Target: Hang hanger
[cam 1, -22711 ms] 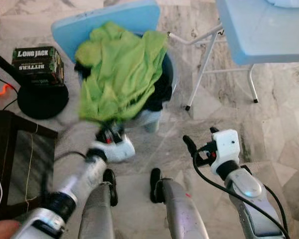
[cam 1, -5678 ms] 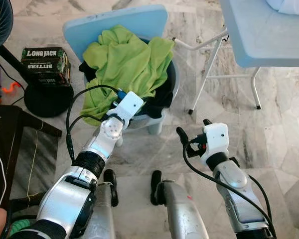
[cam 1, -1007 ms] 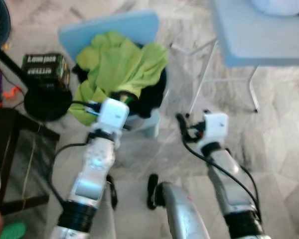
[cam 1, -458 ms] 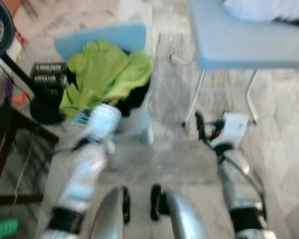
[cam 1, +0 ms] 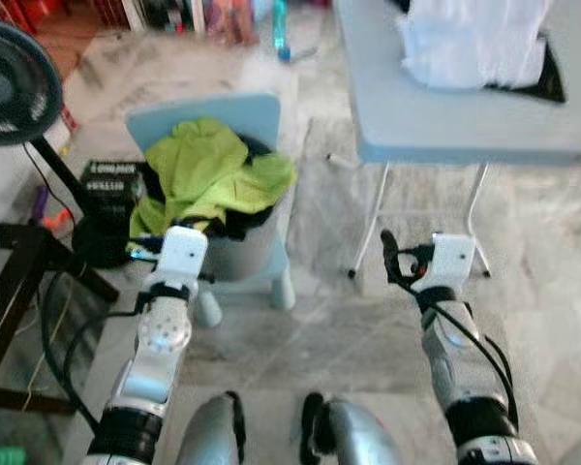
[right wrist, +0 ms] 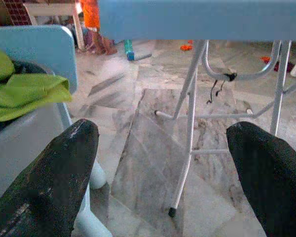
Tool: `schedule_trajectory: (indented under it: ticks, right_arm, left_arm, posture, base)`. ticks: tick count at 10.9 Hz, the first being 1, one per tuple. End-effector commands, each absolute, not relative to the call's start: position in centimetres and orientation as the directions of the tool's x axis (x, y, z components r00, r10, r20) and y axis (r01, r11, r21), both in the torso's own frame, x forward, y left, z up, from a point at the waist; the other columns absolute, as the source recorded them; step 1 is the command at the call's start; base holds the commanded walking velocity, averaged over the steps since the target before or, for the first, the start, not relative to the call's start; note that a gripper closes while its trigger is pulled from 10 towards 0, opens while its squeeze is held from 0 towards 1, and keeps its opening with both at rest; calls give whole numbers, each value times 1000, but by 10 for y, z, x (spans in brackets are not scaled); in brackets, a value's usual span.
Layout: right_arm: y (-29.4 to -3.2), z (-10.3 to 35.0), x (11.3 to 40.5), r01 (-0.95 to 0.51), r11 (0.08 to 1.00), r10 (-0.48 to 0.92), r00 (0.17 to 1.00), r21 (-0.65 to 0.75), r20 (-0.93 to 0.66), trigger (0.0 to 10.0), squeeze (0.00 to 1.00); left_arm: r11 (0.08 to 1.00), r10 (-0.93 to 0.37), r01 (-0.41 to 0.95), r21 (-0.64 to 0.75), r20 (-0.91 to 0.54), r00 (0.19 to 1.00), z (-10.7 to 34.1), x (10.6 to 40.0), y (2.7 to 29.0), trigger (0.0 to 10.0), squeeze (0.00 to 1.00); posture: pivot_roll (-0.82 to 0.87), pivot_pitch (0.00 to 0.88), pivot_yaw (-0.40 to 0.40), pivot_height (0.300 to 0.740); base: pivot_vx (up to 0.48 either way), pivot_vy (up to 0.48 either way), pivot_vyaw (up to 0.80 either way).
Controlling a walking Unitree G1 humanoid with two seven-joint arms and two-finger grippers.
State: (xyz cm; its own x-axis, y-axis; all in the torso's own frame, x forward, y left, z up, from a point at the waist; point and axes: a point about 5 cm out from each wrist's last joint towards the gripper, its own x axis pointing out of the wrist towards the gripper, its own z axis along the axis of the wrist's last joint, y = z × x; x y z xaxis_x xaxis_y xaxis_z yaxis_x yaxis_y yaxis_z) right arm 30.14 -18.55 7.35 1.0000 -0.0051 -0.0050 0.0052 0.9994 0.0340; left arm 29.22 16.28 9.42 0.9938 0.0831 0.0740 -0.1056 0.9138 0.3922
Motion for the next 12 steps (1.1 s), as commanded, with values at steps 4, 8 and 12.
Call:
schedule_trajectory:
  ticks: [4,8,12]
  right_arm:
    - [-187,71,297,17,999,-18,1000,31,16,10000,0]
    - [-192,69,286,32,999,-33,999,31,14,10000,0]
    - [-187,84,294,-7,1000,5,999,29,49,10000,0]
  left_arm:
    - [911,157,-185,370,104,982,95,284,177,10000,0]
    - [922,139,-182,343,145,980,116,282,176,10000,0]
    - [935,143,-179,305,139,980,121,270,165,10000,0]
  posture:
    - [61,114,-19,740]
    - [66,206,-22,740]
    - [80,242,-47,740]
  base:
    - [0,0,0]
    - [0,-151,0]
    - [0,-357,0]
